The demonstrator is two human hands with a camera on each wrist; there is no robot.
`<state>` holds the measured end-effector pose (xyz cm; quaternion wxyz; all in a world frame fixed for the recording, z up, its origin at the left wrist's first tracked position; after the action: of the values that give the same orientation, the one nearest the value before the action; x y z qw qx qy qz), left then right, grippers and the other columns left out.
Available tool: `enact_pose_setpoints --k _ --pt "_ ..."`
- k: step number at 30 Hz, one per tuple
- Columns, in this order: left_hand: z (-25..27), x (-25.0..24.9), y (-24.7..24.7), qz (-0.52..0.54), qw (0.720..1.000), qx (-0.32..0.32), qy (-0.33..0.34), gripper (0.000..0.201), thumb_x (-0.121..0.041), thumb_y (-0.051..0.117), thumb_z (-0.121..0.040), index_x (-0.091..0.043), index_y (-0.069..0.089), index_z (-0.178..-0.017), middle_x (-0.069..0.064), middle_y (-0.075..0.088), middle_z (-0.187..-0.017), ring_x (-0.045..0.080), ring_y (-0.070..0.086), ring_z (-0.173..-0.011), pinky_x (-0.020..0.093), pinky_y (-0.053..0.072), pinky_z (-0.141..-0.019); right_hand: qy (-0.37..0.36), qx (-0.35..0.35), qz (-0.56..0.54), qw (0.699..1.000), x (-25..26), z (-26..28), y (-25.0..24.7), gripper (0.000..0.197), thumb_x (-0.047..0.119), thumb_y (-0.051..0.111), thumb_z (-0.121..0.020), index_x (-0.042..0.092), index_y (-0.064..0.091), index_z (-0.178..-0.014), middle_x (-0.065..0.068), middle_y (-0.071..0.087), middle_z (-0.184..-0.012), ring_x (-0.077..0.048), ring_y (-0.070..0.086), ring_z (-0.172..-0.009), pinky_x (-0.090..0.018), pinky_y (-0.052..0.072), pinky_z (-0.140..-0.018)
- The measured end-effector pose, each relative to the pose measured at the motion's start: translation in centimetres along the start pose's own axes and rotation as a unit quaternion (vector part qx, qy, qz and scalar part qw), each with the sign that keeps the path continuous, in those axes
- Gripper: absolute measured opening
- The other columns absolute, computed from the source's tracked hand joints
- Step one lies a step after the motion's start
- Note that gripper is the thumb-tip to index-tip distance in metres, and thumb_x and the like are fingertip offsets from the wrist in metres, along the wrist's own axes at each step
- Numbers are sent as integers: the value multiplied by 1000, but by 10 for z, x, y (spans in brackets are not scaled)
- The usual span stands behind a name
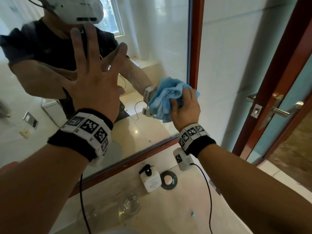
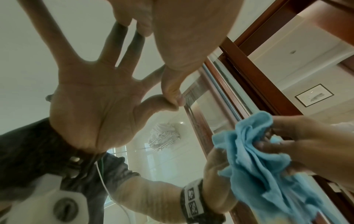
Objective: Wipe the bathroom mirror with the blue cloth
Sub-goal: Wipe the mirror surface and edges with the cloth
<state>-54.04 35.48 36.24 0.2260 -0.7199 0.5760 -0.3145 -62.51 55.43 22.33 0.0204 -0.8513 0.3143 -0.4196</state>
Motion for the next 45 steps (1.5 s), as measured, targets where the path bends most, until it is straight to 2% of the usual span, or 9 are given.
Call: enact_pose_setpoints --k 5,10,15,19,22,28,36,41,45 --pt "5 0 1 -7 1000 2 5 97 -43 73 -77 -46 9 -151 13 -10 -163 39 -7 -149 77 21 -101 46 31 -7 998 -27 28 12 26 24 62 -91 11 57 -113 -2 54 -114 -10 51 -88 -20 41 -76" --pt "19 -3 7 -20 999 33 -9 107 -43 79 -70 -49 9 -151 10 -11 -163 38 -7 -149 83 20 -94 112 64 -5 992 -57 61 23 25 17 63 -90 4 58 -111 -9 55 -112 -24 57 -93 -25 42 -79" --pt "33 -5 18 -30 998 60 -16 119 -52 80 -63 -51 0 -150 10 -12 -163 37 -8 -149 86 15 -91 132 63 -19 989 -55 58 22 17 15 62 -90 8 58 -105 -5 53 -108 -18 54 -87 -25 46 -78" --pt "36 -7 20 -30 997 67 -27 118 -53 79 -63 -51 -1 -151 9 -14 -163 36 -10 -149 86 14 -92 113 29 -30 993 -35 41 10 10 16 63 -90 10 57 -96 -6 54 -105 -11 48 -81 -3 34 -68" --pt "36 -7 20 -33 997 70 -25 119 -55 78 -63 -51 -2 -151 10 -14 -163 36 -9 -149 86 14 -92 61 -24 -55 996 -2 10 -9 11 14 64 -88 15 53 -88 -3 51 -96 -2 38 -74 3 31 -66" --pt "38 -8 19 -26 997 66 -21 120 -51 79 -63 -51 -3 -151 10 -12 -163 36 -9 -149 86 14 -92 14 -47 -53 997 38 -37 -28 15 18 64 -87 13 58 -99 0 52 -97 -7 45 -75 -14 33 -66" --pt "40 -9 21 -35 997 67 -14 115 -51 77 -68 -49 -2 -151 11 -12 -163 37 -8 -149 86 15 -91 51 -3 -32 998 3 0 -9 20 17 60 -90 10 58 -108 -6 56 -111 -7 46 -83 -22 37 -73" --pt "40 -9 22 -33 997 65 -17 112 -48 78 -69 -49 2 -151 11 -12 -163 37 -8 -149 87 13 -91 127 38 -14 991 -35 39 8 23 12 61 -87 6 57 -109 -11 56 -116 -21 56 -93 -14 32 -72" --pt "39 -9 24 -35 997 66 -18 113 -46 80 -69 -49 3 -151 12 -11 -163 38 -7 -149 87 12 -91 178 58 -8 982 -60 56 21 31 14 62 -87 7 54 -116 -9 55 -119 -20 55 -101 -9 29 -75"
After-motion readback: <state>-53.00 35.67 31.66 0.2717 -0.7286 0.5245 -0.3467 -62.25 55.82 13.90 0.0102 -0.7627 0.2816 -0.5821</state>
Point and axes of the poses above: each hand's wrist, its own z-axis away from the middle knuckle, its own y-axis out of the palm, x = y × z, the point moved 6 cm from there along -z, towards the middle knuckle
